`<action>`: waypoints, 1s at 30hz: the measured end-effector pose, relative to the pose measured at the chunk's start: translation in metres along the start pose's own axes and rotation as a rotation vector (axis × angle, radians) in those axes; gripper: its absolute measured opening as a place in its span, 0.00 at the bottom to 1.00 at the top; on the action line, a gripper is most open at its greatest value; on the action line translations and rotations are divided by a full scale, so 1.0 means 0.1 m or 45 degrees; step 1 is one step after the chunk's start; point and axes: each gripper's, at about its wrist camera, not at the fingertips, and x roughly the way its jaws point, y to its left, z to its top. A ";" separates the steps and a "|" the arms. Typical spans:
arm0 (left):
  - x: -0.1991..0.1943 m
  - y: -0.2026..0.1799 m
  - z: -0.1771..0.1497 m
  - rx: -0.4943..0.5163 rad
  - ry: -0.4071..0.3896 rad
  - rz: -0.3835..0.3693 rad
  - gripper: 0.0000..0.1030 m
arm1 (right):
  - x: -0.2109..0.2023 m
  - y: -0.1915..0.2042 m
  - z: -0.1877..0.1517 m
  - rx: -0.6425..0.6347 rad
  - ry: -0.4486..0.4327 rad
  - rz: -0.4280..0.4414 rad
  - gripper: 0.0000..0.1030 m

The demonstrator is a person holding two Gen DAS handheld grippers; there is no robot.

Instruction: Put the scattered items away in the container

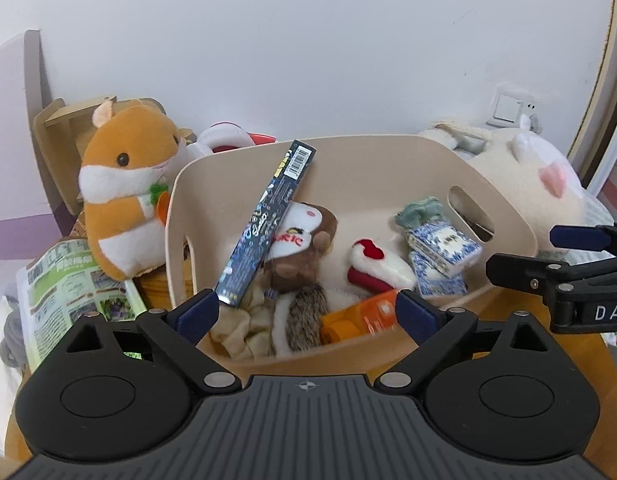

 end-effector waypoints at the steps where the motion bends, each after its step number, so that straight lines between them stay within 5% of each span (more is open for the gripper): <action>1: -0.05 -0.01 -0.03 0.000 -0.007 0.010 0.94 | -0.04 0.00 -0.03 0.013 -0.003 0.000 1.00; 17: -0.99 -0.03 -0.66 -0.072 -0.111 0.086 0.94 | -0.97 0.15 -0.58 0.080 -0.165 -0.051 1.00; 30: -1.63 -0.22 -1.19 0.006 -0.197 0.129 0.94 | -1.65 0.39 -1.12 0.045 -0.307 -0.097 1.00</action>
